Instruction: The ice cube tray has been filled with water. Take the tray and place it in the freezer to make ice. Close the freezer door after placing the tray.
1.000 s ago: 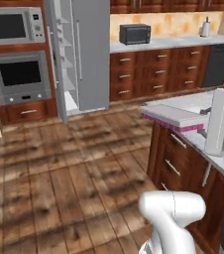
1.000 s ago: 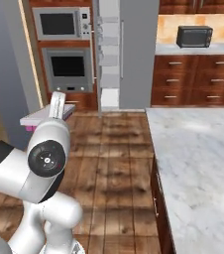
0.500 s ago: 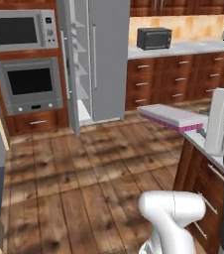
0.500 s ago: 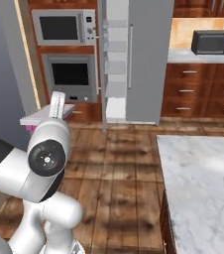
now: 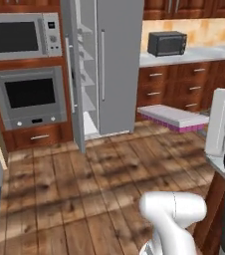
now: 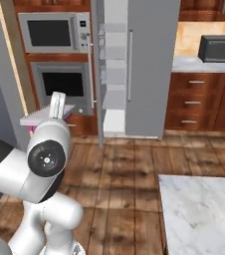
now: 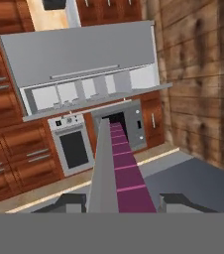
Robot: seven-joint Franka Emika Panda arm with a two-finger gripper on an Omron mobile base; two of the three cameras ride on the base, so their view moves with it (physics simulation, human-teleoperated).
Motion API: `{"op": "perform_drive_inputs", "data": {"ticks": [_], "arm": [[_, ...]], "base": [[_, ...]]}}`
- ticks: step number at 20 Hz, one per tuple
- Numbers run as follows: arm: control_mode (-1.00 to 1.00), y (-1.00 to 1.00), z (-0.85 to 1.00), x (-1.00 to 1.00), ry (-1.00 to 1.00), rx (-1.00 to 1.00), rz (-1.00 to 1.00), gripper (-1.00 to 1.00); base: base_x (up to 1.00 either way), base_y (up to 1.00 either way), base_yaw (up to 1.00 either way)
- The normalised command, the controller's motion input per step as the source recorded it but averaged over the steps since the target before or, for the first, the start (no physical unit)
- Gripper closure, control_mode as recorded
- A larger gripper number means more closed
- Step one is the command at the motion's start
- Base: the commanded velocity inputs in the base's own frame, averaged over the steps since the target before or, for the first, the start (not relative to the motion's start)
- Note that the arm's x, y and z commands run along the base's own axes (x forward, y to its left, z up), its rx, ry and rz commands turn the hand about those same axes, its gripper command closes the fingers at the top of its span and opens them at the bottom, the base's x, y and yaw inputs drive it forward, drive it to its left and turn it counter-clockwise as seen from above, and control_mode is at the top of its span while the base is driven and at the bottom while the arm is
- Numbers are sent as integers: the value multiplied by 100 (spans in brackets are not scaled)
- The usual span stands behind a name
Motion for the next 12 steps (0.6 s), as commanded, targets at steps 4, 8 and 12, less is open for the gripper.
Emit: {"op": "perform_drive_inputs", "data": {"ticks": [4,8,12], "arm": [[100,0,0,0,0,0,0,100],[100,0,0,0,0,0,0,100],[100,0,0,0,0,0,0,100]], "base": [[100,-21,6],[100,-21,9],[100,-27,11]]}}
